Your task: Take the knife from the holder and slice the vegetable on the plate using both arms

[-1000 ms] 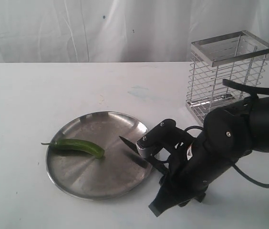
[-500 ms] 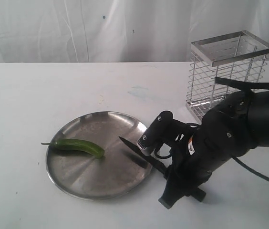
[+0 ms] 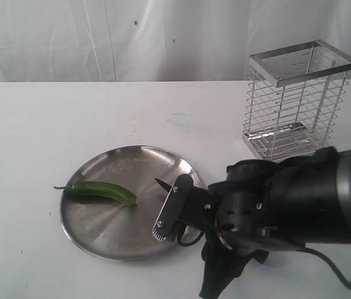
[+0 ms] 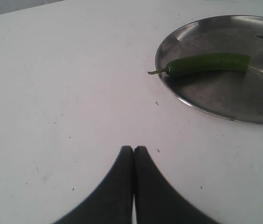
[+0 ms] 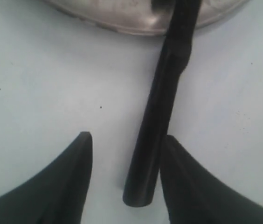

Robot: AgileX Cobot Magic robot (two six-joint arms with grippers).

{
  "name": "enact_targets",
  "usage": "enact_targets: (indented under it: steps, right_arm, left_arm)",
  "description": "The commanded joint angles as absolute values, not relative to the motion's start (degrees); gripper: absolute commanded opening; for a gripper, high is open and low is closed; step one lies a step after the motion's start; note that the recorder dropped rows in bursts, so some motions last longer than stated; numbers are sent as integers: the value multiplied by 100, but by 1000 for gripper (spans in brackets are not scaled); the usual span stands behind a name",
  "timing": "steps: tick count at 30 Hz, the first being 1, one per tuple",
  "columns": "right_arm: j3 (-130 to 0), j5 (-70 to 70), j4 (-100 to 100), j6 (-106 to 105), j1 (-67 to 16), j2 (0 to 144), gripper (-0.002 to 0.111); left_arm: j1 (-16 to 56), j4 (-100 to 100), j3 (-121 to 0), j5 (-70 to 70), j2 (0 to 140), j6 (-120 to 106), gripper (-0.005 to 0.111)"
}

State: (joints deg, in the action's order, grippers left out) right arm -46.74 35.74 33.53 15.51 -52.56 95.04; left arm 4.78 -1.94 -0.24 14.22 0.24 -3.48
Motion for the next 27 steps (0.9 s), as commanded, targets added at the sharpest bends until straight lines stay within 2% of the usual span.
enact_targets:
  steps: [1,11,27]
  right_arm:
    - [-4692,3723,4183,2647,-5485,9804,44]
    - [-4692,3932,4895,3249,-5485,10447,44]
    - [-4692,3765,5662,3966,-5485,10688,44]
  left_arm:
    - [472,-250,0,1405,0,-339,0]
    - [472,-250,0,1405,0,-339,0]
    - [472,-250,0,1405,0,-339,0]
